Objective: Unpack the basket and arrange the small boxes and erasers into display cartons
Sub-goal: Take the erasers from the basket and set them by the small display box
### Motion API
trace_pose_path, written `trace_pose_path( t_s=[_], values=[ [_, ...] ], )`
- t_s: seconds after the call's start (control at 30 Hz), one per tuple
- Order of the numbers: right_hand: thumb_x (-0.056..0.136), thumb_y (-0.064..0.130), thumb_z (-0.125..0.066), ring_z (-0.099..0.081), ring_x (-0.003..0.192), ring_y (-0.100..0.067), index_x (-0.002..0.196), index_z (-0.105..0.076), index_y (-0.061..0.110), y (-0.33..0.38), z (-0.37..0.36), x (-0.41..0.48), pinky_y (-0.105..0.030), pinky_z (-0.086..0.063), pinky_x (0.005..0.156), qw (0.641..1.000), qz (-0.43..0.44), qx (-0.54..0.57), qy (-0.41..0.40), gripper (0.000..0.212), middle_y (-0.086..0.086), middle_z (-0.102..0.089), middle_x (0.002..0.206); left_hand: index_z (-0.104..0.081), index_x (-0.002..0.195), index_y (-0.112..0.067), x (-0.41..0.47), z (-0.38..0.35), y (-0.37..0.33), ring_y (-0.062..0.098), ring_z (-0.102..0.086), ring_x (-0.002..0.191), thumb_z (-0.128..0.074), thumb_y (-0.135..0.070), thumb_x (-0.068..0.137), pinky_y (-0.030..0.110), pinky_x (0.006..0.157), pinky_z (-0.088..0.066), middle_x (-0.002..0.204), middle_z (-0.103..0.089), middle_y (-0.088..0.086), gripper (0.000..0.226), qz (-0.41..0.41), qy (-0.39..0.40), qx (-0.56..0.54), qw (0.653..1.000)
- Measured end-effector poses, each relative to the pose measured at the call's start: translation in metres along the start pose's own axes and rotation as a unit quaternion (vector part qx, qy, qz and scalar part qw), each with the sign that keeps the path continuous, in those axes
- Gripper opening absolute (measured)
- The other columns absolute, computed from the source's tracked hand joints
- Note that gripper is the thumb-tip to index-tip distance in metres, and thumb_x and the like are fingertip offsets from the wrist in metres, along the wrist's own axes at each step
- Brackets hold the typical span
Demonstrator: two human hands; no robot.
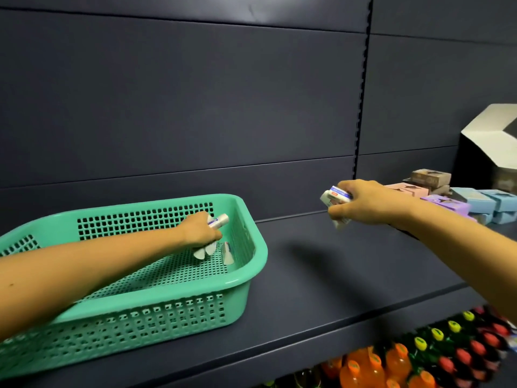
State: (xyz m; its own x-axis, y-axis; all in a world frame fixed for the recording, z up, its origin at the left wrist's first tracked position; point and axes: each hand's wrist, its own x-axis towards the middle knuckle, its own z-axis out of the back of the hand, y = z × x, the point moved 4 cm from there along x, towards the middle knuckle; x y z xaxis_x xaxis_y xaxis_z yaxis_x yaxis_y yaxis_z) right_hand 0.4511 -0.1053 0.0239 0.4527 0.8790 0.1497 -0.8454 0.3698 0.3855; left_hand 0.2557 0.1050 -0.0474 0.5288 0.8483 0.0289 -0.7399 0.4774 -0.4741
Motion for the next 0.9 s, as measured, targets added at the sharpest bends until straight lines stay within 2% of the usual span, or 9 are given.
trace_pose_path(
  t_s=[0.1,0.27,0.33,0.4,0.53,0.63,0.73,0.8,0.9],
  values=[
    [0.087,0.028,-0.061,-0.048,0.073,-0.015,0.095,-0.049,0.015,-0.002,-0.001,-0.003,-0.021,-0.036,0.056,1.0,0.003,0.0,-0.001,0.019,-0.004,-0.054,0.089,-0.042,0.09,-0.008,0.0,-0.018,-0.008,0.012,-0.049,0.053,-0.061,-0.023,0.088,0.019,0.042,-0.039,0.068,-0.049,0.002,0.024,0.032,0.025,0.029,0.999],
    [0.087,0.029,-0.06,-0.047,0.072,-0.015,0.096,-0.048,0.015,-0.004,-0.005,-0.006,-0.02,-0.035,0.053,1.0,0.002,-0.003,-0.01,0.02,-0.004,-0.053,0.088,-0.044,0.077,-0.008,0.005,-0.023,-0.012,0.013,-0.052,0.046,-0.069,-0.019,0.082,0.021,0.036,-0.043,0.063,-0.055,0.006,0.028,0.048,0.07,-0.013,0.996],
    [0.087,0.029,-0.06,-0.045,0.066,-0.012,0.095,-0.048,0.015,-0.003,-0.008,-0.006,-0.02,-0.034,0.053,1.0,-0.002,-0.005,-0.013,0.02,-0.002,-0.052,0.084,-0.044,0.078,-0.007,0.003,-0.02,-0.013,0.014,-0.052,0.05,-0.072,-0.017,0.079,0.019,0.035,-0.041,0.066,-0.054,0.007,0.029,0.058,0.087,0.002,0.994],
    [0.087,0.029,-0.06,-0.048,0.071,-0.015,0.095,-0.048,0.015,-0.002,-0.011,-0.007,-0.022,-0.036,0.054,1.0,-0.006,-0.004,-0.012,0.02,-0.003,-0.053,0.086,-0.045,0.077,-0.007,0.002,-0.016,-0.016,0.014,-0.051,0.052,-0.073,-0.015,0.076,0.02,0.037,-0.041,0.066,-0.054,0.006,0.03,0.057,0.093,0.033,0.993],
    [0.086,0.029,-0.061,-0.051,0.082,-0.021,0.097,-0.051,0.014,0.0,-0.016,-0.009,-0.029,-0.04,0.068,1.0,-0.017,0.001,-0.016,0.021,-0.006,-0.055,0.091,-0.047,0.075,-0.007,0.006,-0.015,-0.018,0.013,-0.053,0.055,-0.076,-0.015,0.071,0.021,0.045,-0.047,0.066,-0.055,0.005,0.029,0.036,0.072,0.08,0.993],
    [0.085,0.029,-0.061,-0.052,0.083,-0.022,0.098,-0.052,0.013,0.0,-0.018,-0.014,-0.03,-0.041,0.071,0.999,-0.026,0.002,-0.018,0.022,-0.007,-0.057,0.093,-0.048,0.072,-0.008,0.009,-0.012,-0.015,0.015,-0.055,0.058,-0.074,-0.015,0.072,0.021,0.048,-0.046,0.066,-0.055,0.004,0.027,0.026,0.069,0.096,0.993],
    [0.085,0.028,-0.061,-0.052,0.083,-0.022,0.096,-0.052,0.014,-0.005,-0.014,-0.023,-0.029,-0.04,0.068,0.999,-0.034,-0.002,-0.034,0.02,-0.007,-0.056,0.092,-0.05,0.074,-0.007,0.01,-0.008,-0.013,0.013,-0.054,0.056,-0.074,-0.014,0.07,0.019,0.045,-0.043,0.066,-0.056,0.004,0.025,0.023,0.06,0.118,0.991],
    [0.085,0.028,-0.061,-0.05,0.08,-0.022,0.091,-0.05,0.015,-0.015,-0.008,-0.031,-0.027,-0.038,0.06,0.998,-0.038,-0.004,-0.049,0.018,-0.006,-0.055,0.089,-0.051,0.074,-0.008,0.009,-0.001,-0.014,0.013,-0.052,0.055,-0.075,-0.015,0.07,0.02,0.045,-0.042,0.064,-0.055,0.003,0.025,0.021,0.045,0.125,0.991],
    [0.086,0.028,-0.06,-0.048,0.075,-0.018,0.095,-0.051,0.014,-0.04,0.001,-0.04,-0.027,-0.037,0.059,0.998,-0.045,-0.006,-0.053,0.019,-0.005,-0.054,0.085,-0.053,0.075,-0.01,0.003,0.027,-0.033,0.019,-0.055,0.06,-0.075,-0.024,0.07,0.023,0.05,-0.042,0.068,-0.059,0.005,0.027,0.003,-0.032,0.142,0.989]
  ],
)
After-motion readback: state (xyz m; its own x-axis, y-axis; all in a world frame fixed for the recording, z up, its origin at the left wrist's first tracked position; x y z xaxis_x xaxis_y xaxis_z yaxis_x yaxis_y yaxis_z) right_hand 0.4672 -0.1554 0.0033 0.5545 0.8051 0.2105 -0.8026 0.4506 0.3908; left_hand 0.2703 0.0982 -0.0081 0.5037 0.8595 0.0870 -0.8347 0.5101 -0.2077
